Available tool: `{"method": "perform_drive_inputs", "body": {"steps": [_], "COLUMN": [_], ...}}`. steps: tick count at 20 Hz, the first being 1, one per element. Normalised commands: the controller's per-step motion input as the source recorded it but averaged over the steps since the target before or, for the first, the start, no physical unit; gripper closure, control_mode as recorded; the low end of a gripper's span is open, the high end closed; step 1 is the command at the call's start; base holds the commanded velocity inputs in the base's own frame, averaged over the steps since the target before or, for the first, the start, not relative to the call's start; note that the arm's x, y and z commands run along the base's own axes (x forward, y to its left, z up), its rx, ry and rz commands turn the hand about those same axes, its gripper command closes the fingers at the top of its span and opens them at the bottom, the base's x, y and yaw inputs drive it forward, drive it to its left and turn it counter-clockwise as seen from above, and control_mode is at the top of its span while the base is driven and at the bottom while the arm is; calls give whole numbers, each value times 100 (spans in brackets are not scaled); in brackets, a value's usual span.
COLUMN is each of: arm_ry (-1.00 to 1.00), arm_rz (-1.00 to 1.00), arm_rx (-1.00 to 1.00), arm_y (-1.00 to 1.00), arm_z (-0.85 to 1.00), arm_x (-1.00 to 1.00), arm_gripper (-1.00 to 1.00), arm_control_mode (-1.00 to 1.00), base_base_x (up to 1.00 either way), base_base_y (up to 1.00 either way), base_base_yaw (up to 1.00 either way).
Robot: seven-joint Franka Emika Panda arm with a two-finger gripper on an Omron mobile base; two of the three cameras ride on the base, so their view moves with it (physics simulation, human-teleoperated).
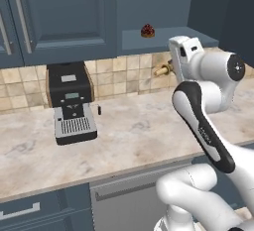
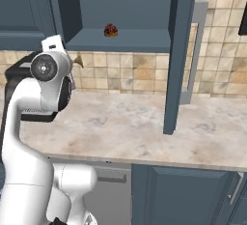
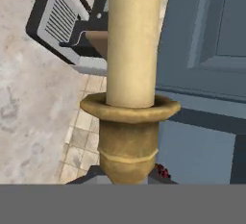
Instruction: Pick the candle and candle from the dining table and place them in the open cabinet. Close the cabinet after placing the objects.
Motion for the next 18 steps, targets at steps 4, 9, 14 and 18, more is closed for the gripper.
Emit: {"method": "perform_drive_inputs", "body": {"steps": [4, 9, 14, 18], "arm_ry": [5, 9, 8, 4], "arm_rz": [-23, -24, -14, -9], "arm_rx": [40, 52, 52, 47], "arm_y": [0, 0, -5, -16], "arm_z": [41, 40, 33, 18], "arm_x": [0, 0, 9, 12], "arm_gripper": [100, 100, 100, 100], "arm_control_mode": [-100, -100, -100, -100], "base_base_x": [0, 0, 0, 0], "base_base_y": [0, 0, 0, 0], "base_base_yaw": [0, 0, 0, 0]}}
